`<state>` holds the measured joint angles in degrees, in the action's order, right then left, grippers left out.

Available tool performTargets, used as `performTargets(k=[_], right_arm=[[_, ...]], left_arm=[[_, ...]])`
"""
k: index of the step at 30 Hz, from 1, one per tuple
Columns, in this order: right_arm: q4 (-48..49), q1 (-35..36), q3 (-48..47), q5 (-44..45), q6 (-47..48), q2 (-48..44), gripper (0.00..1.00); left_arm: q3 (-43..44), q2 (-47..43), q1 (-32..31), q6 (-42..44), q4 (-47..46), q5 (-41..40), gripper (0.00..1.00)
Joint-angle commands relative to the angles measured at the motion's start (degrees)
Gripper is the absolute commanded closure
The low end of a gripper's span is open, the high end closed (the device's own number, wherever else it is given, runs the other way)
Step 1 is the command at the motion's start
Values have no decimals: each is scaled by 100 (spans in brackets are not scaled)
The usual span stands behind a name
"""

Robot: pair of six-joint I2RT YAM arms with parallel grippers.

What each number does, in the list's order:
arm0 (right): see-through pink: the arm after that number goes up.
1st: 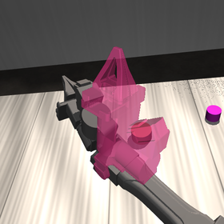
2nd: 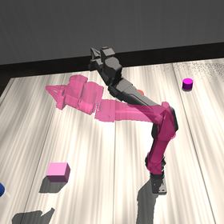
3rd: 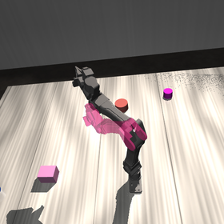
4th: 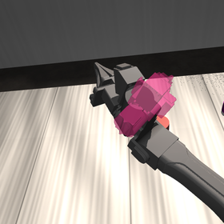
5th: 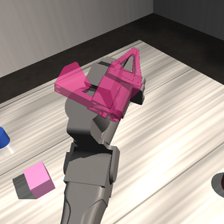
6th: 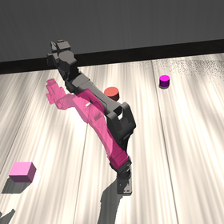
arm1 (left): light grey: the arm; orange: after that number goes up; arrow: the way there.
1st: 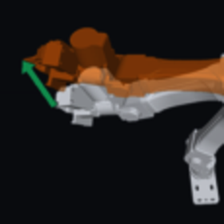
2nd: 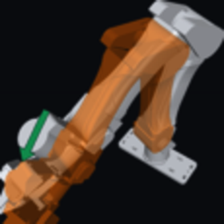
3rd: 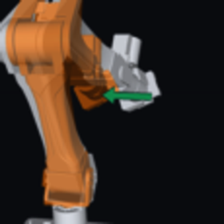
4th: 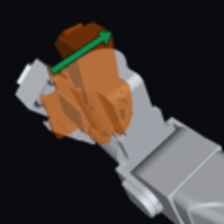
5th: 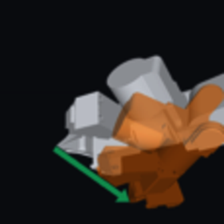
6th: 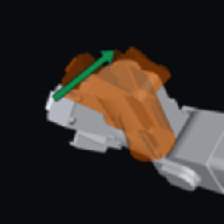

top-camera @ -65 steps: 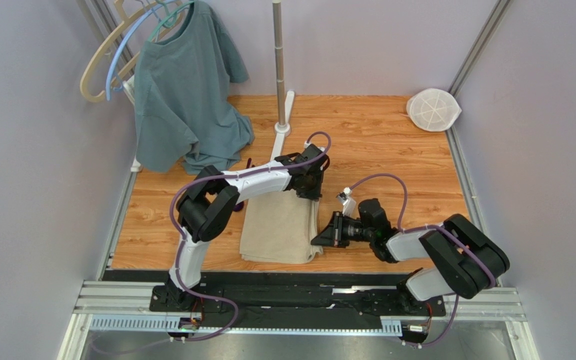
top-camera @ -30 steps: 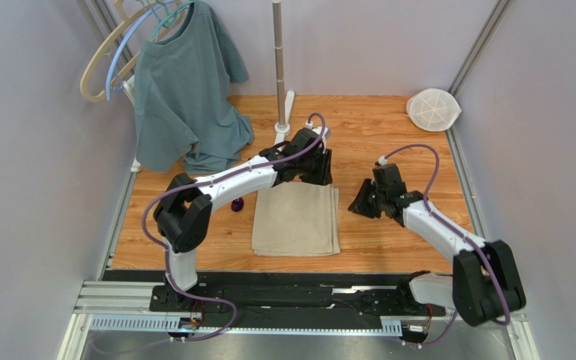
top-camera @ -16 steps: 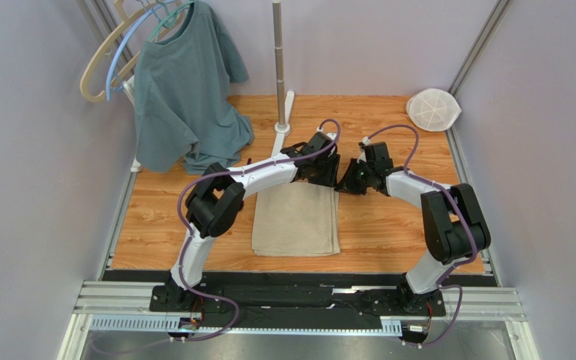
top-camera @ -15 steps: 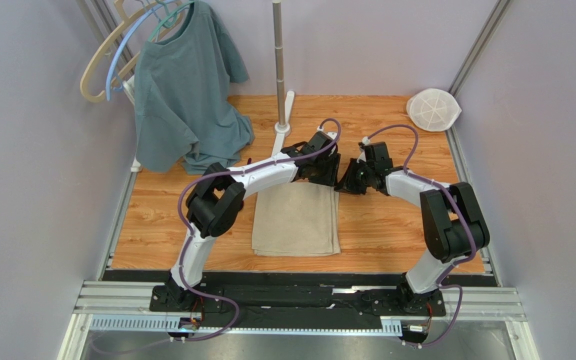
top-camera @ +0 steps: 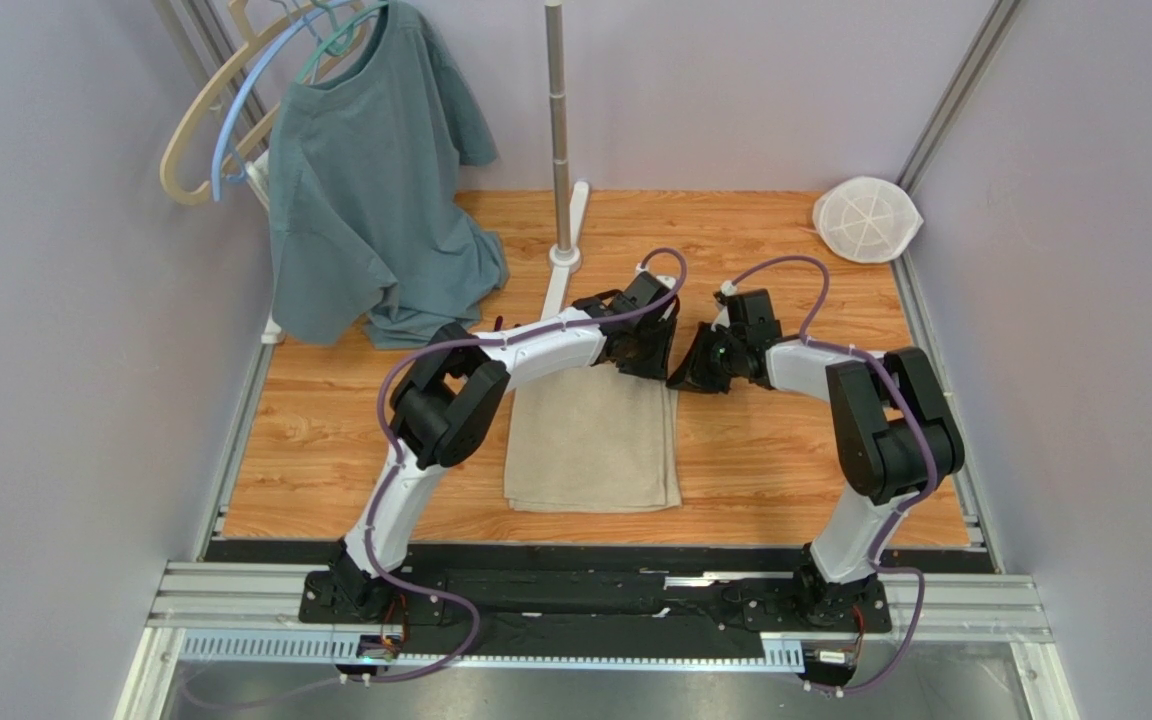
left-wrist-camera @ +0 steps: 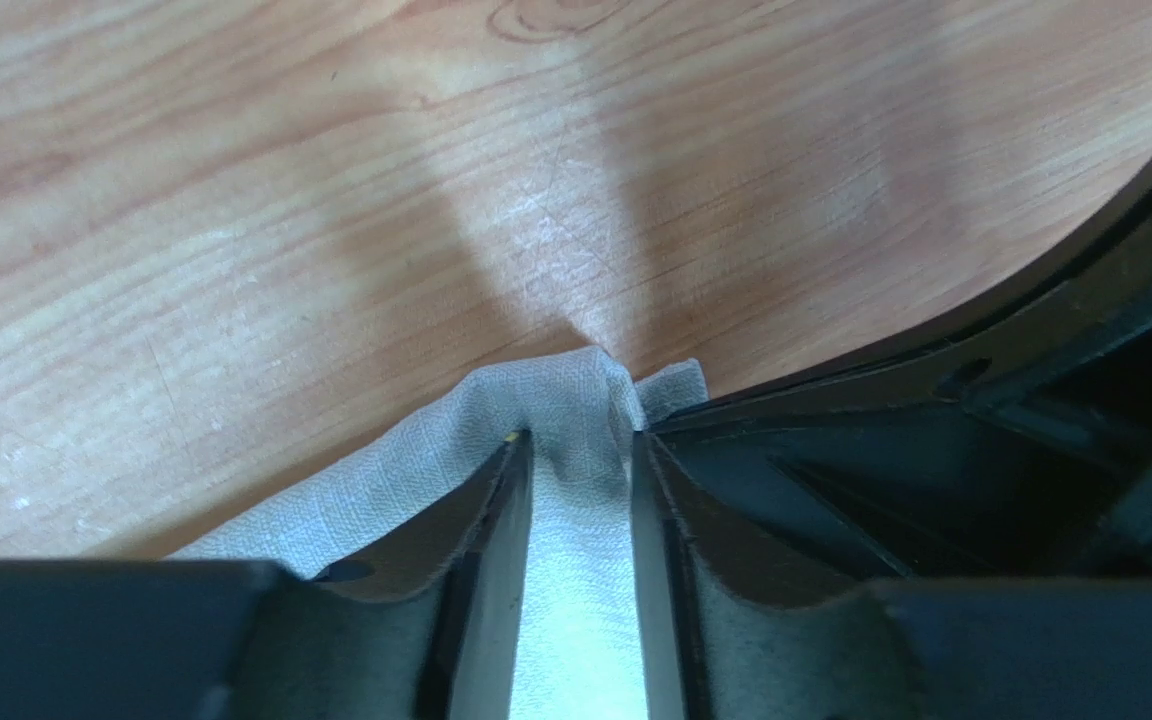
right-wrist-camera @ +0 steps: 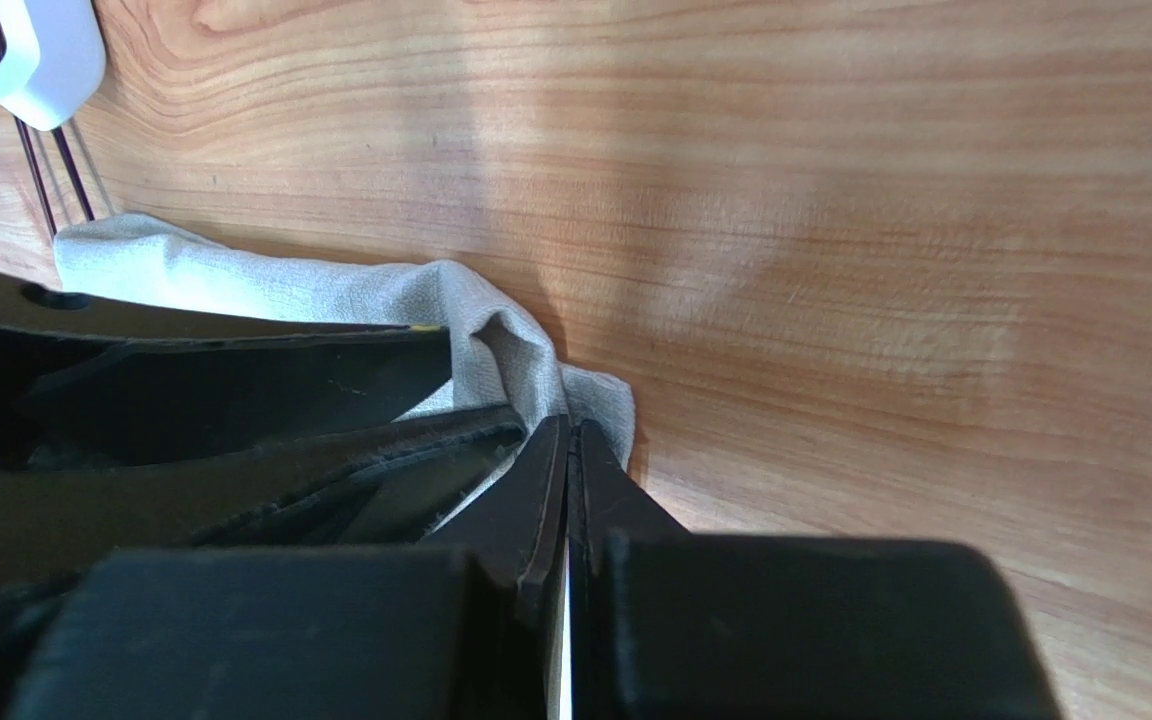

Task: Fold the napkin into a case and place the utensils inside
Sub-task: Smooth out the lower triangle-folded napkin at the center of the board.

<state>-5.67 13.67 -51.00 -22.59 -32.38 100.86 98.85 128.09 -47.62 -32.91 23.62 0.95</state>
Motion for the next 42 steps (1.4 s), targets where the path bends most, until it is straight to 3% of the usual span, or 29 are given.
performTargets(k=[1, 5, 7, 18, 29, 30, 35, 36, 42], right_arm=[[172, -93, -94, 106, 153, 171, 100], [119, -119, -77, 202, 214, 206, 100], [128, -137, -59, 202, 206, 171, 100], [409, -374, 91, -439, -93, -154, 100], [400, -383, -32, -544, -145, 276, 100], [418, -374, -24, -553, -172, 259, 100], [268, -383, -76, -492, -198, 206, 100], [268, -374, -68, -492, -207, 206, 100], [251, -383, -76, -519, -216, 233, 100]], left_arm=[[372, 93, -20, 47, 135, -86, 68], [311, -82, -28, 83, 161, -86, 94], [188, -249, -37, 118, 161, -86, 100], [-393, -838, -46, 39, -33, -86, 100], [-59, -461, -99, -172, -155, 344, 100], [-33, -400, -116, -181, -173, 405, 99], [-628, -820, -327, -94, -339, -86, 44], [-769, -1047, -423, -58, -401, -260, 39], [-1420, -1471, -924, -93, -279, -684, 48]])
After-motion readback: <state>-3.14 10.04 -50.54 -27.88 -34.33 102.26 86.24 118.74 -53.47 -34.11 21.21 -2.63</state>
